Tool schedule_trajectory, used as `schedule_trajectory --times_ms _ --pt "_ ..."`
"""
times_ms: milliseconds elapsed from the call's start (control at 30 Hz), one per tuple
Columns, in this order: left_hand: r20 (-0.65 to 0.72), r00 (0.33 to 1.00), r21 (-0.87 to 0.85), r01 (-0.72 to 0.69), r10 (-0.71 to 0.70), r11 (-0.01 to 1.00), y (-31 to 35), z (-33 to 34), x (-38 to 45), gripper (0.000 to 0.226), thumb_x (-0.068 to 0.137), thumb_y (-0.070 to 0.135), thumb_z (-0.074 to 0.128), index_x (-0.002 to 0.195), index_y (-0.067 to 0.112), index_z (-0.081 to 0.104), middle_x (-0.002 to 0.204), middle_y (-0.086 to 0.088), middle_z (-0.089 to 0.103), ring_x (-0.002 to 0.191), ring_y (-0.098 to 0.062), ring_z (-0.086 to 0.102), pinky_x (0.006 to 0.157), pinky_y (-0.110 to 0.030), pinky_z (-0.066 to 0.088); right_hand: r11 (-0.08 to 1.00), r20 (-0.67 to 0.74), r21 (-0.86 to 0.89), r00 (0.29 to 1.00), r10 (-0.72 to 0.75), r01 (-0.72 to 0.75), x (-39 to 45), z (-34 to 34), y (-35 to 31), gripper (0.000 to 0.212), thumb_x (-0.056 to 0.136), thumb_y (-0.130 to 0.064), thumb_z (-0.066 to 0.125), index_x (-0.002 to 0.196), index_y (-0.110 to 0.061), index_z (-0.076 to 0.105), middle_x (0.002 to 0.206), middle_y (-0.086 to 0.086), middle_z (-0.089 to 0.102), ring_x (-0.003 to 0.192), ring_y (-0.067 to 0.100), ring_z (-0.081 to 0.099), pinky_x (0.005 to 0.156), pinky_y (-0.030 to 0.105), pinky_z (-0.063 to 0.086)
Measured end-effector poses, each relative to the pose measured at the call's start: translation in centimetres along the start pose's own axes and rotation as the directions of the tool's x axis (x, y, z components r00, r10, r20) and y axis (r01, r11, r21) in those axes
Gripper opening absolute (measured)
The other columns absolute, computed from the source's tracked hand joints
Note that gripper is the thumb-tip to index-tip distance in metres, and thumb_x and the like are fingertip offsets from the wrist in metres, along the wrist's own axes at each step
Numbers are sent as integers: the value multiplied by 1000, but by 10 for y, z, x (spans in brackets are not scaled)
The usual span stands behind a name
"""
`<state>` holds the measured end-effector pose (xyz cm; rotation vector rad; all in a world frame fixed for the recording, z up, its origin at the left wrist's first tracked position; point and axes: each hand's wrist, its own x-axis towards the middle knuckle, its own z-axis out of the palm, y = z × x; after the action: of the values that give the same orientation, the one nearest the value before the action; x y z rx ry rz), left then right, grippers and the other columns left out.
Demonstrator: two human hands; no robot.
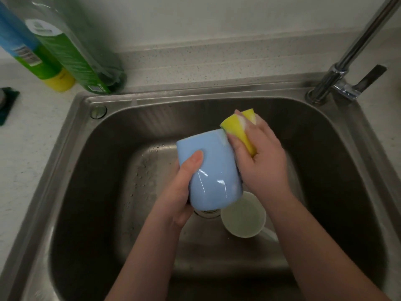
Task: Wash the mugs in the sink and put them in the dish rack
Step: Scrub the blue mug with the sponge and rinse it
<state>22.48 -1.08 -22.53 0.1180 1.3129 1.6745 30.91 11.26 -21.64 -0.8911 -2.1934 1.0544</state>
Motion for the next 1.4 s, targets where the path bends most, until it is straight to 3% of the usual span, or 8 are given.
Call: schedule_trajectory --times_ms 167,333,433,633,800,1000,1233,1400 --pt "93 990 184 -118 102 976 9 -7 -5 74 56 44 81 121 20 57 111 -9 69 98 -28 69 68 -35 57 884 301 174 878 372 -434 12 -17 -6 22 93 -46 50 92 -27 61 85 -11 62 81 11 59 69 29 48" --pt "96 993 42 -73 69 996 14 6 -15 97 39 57 89 121 14 58 108 -15 69 93 -30 69 66 -39 58 178 618 629 626 476 -756 12 -36 -21 36 93 -39 52 88 -8 69 80 10 69 71 20 67 68 30 55" --pt "47 998 -74 -36 40 997 19 17 -19 73 48 50 82 111 18 63 101 -11 72 86 -26 71 68 -43 60 11 674 661 600 431 -750 5 -40 -30 42 95 -43 46 100 -8 68 89 13 68 79 24 66 78 36 52" --pt "-37 998 -99 -59 56 993 38 28 -25 68 55 50 72 114 17 62 100 -12 72 84 -26 71 65 -41 59 173 582 653 634 508 -738 -6 -40 -50 38 97 -41 45 116 -13 64 112 15 69 103 31 65 91 47 51" --pt "-170 979 -48 -123 113 991 65 29 -23 84 51 51 77 126 20 53 113 -14 69 95 -29 70 69 -41 57 600 458 424 732 504 -679 -19 -38 -62 26 97 -42 44 114 -28 58 106 -4 64 98 15 60 88 38 48" --pt "-222 951 138 -188 215 973 95 32 -22 82 46 53 79 118 23 55 111 -10 68 97 -29 69 79 -51 58 850 370 259 860 351 -459 -1 -59 -78 8 93 -27 57 91 -30 64 93 2 66 89 18 61 75 31 49" --pt "-217 949 207 -184 229 961 115 34 -22 68 59 42 86 116 20 57 110 -9 69 95 -28 69 75 -48 59 819 341 302 857 385 -488 38 -70 -84 5 88 -35 62 93 -34 63 101 -1 64 97 18 59 92 46 50" --pt "-176 951 236 -212 256 948 124 40 -19 54 59 40 75 109 25 58 105 -5 69 91 -23 70 70 -40 59 863 230 251 893 388 -439 61 -70 -75 13 84 -37 66 80 -25 67 91 7 67 91 22 61 83 38 51"
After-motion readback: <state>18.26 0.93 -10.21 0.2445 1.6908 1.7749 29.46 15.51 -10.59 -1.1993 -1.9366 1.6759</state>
